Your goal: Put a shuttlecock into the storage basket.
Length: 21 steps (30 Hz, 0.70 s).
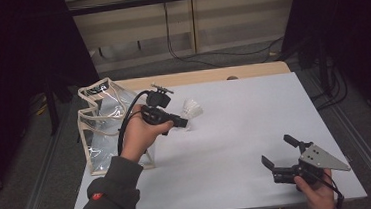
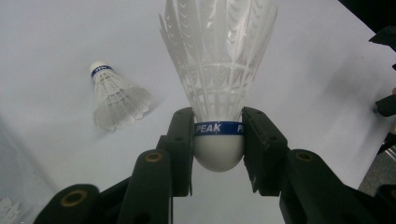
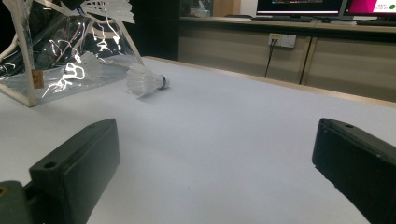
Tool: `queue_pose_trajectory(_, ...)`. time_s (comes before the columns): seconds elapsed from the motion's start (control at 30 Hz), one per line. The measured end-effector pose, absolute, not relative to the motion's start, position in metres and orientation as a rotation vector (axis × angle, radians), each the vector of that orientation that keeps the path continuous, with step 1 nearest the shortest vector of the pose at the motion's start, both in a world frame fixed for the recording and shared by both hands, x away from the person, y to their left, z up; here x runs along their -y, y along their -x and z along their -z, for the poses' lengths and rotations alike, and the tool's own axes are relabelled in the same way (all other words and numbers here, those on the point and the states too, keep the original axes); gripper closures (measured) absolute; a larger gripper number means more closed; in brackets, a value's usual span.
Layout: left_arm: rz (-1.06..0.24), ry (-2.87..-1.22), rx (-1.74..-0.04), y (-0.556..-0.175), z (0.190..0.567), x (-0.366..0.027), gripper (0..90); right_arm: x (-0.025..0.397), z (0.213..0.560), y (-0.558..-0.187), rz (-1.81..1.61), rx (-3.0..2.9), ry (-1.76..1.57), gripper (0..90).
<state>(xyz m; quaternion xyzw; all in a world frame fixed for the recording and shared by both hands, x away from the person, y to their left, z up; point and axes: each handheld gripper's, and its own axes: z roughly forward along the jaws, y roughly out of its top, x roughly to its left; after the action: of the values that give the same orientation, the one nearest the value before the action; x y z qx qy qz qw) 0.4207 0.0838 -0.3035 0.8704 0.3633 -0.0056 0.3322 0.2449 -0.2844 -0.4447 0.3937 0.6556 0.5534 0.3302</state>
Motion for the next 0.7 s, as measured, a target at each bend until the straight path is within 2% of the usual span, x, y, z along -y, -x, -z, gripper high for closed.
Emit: queue_pose_trajectory(0.7, -0.01, -2.263, -0.982, -0.43, 0.286, -0.089, 65.6, 0.284, 0.445, -0.245, -1.453, -1.724, -1.028, 0.9)
